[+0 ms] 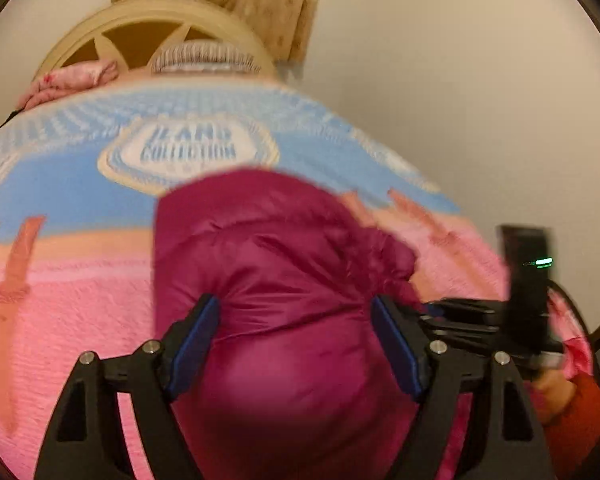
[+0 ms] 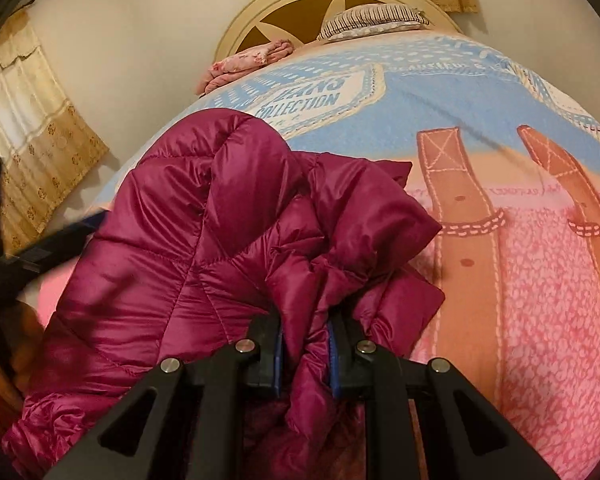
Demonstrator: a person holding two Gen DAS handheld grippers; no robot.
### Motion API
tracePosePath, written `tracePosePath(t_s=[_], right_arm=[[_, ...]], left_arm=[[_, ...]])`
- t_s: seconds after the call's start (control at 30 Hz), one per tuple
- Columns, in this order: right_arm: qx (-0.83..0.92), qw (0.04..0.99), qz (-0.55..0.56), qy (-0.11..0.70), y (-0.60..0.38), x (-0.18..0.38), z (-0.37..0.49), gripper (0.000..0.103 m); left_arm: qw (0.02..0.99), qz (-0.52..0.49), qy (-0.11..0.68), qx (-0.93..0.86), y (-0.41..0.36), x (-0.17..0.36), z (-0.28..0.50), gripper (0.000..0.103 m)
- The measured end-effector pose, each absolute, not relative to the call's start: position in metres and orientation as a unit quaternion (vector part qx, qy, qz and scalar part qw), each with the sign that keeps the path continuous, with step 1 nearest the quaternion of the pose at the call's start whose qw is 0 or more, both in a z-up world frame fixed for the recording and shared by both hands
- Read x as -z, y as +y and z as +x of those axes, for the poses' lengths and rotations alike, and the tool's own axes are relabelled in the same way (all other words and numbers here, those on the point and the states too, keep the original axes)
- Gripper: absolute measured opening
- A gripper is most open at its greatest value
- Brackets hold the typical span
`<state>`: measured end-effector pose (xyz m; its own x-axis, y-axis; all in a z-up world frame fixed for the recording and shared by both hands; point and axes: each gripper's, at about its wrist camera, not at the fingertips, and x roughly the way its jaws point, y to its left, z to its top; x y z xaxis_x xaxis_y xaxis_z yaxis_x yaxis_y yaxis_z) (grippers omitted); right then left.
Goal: Fold large clothes
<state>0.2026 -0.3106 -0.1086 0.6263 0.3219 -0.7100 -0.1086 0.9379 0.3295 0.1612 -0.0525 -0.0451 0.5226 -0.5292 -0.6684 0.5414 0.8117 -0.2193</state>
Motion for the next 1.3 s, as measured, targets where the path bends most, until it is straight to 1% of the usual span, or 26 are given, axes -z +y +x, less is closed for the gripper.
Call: tracePosePath(t_s=[0.03,0.13,0.23,0.37,0.47,0.53,0.57,0.63,0.7,0.8,0.93,0.97,1.03,1.17,1.23,1.27,1.3], right_arm=[[-0.120,0.893,0.129,0.415,-0.310,0.109,0.202,0.017],[-0.123,0.891,0.136,0.414,-0.311,0.110,0.203,0.017],[-0.128,0.888,0.149,0.416,-0.314,0.113,0.205,0.017],[-0.112,0.893,0.127,0.416,-0.309,0.107,0.204,0.017],[-0.086,0.900,0.095,0.416,-0.304,0.087,0.194,0.017],[-0.070,0.911,0.098,0.394,-0.306,0.065,0.176,0.017],[-0.071,0.922,0.096,0.368,-0.306,0.046,0.159,0.017],[-0.103,0.928,0.100,0.343,-0.302,0.024,0.133,0.017],[-0.166,0.915,0.118,0.347,-0.292,0.014,0.107,0.017],[-0.201,0.891,0.111,0.391,-0.274,0.031,0.085,0.017],[-0.162,0.870,0.103,0.454,-0.272,0.077,0.082,0.016],[-0.157,0.864,0.102,0.467,-0.271,0.094,0.082,0.014],[-0.156,0.873,0.095,0.453,-0.271,0.109,0.076,0.014],[-0.152,0.871,0.118,0.451,-0.277,0.109,0.072,0.013],[-0.156,0.863,0.124,0.465,-0.282,0.099,0.074,0.014],[-0.156,0.861,0.133,0.465,-0.286,0.090,0.075,0.016],[-0.153,0.864,0.144,0.457,-0.294,0.082,0.079,0.016]], left_arm=[[0.876,0.022,0.381,0.294,-0.056,0.052,0.160,0.081],[0.887,0.066,0.363,0.277,-0.066,0.061,0.149,0.090],[0.892,0.096,0.352,0.267,-0.074,0.070,0.142,0.095],[0.889,0.122,0.358,0.257,-0.080,0.073,0.141,0.097],[0.889,0.127,0.358,0.256,-0.080,0.073,0.140,0.097],[0.890,0.126,0.358,0.254,-0.079,0.074,0.144,0.097],[0.890,0.126,0.358,0.254,-0.079,0.074,0.145,0.097],[0.890,0.126,0.358,0.254,-0.079,0.074,0.147,0.097],[0.889,0.128,0.359,0.253,-0.079,0.074,0.146,0.097],[0.889,0.127,0.358,0.254,-0.080,0.075,0.147,0.097],[0.890,0.127,0.356,0.256,-0.080,0.077,0.149,0.097],[0.890,0.126,0.356,0.257,-0.080,0.077,0.148,0.097],[0.890,0.126,0.354,0.258,-0.080,0.077,0.147,0.097],[0.891,0.133,0.352,0.253,-0.081,0.077,0.145,0.098],[0.892,0.129,0.352,0.253,-0.081,0.078,0.146,0.098],[0.892,0.126,0.353,0.253,-0.080,0.078,0.146,0.098],[0.892,0.124,0.353,0.254,-0.079,0.077,0.147,0.098]])
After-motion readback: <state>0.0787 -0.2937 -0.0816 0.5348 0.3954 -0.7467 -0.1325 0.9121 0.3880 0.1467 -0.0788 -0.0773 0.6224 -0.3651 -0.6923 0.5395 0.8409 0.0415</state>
